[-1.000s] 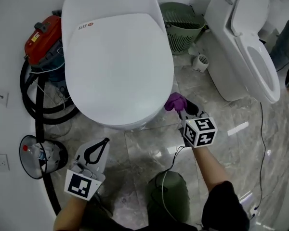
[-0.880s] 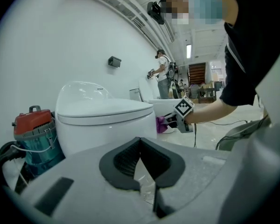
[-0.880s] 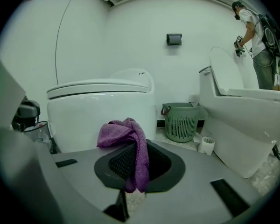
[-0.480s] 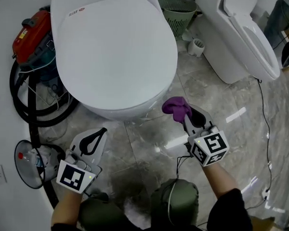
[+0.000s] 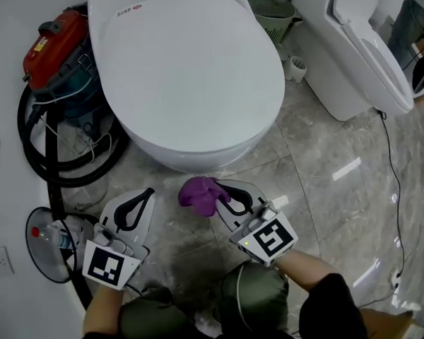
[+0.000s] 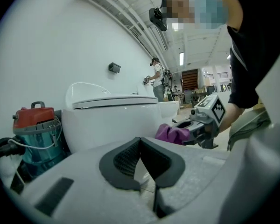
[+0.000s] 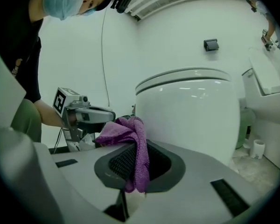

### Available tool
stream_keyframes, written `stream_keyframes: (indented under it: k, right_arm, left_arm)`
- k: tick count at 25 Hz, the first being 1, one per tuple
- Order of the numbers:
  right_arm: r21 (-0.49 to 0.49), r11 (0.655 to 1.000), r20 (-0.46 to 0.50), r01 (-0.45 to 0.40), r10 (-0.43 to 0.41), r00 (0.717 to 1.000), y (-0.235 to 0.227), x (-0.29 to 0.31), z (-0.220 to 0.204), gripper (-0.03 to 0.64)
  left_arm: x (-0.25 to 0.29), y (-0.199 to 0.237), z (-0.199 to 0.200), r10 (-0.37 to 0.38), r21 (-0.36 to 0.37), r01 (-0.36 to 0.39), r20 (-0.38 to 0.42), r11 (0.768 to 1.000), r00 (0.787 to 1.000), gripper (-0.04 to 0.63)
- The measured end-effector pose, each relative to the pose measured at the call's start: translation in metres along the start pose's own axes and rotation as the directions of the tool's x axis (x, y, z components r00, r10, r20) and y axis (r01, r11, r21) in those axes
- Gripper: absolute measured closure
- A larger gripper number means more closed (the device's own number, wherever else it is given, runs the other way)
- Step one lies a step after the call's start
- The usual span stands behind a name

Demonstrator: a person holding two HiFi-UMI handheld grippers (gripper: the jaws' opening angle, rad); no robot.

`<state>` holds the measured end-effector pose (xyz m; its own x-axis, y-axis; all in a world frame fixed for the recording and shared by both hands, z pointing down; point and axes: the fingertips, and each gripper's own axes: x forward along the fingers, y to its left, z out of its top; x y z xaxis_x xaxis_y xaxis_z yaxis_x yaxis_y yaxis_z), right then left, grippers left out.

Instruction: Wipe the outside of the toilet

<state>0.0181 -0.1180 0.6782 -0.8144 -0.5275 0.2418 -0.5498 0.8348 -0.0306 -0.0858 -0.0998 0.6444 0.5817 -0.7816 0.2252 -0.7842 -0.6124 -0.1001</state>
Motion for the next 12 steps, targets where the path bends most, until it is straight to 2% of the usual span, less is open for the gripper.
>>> stream_keyframes:
  k: [6, 9, 12]
  right_arm:
    - [-0.028, 0.999, 0.019, -0.032, 0.033, 0.999, 0.03, 0.06, -0.001, 0.575]
    - [-0.013, 1.0, 0.007, -0.002, 0.002, 1.0, 0.027, 0.07, -0.01, 0.575]
    - [0.002, 0.999, -0.016, 0.034, -0.034, 0.999, 0.012, 0.063, -0.02, 0.575]
  left_arm:
    - [-0.01, 0.006, -0.001, 0.013, 0.012, -0.013, -0.002, 1.0, 1.0, 0.592]
    - [-0.005, -0.001, -0.003, -0.01, 0.033, 0.011, -0.017, 0.999, 1.0, 0.592]
    - [0.001, -0.008, -0.007, -0.033, 0.018, 0.033, -0.034, 0.999, 0.999, 0.592]
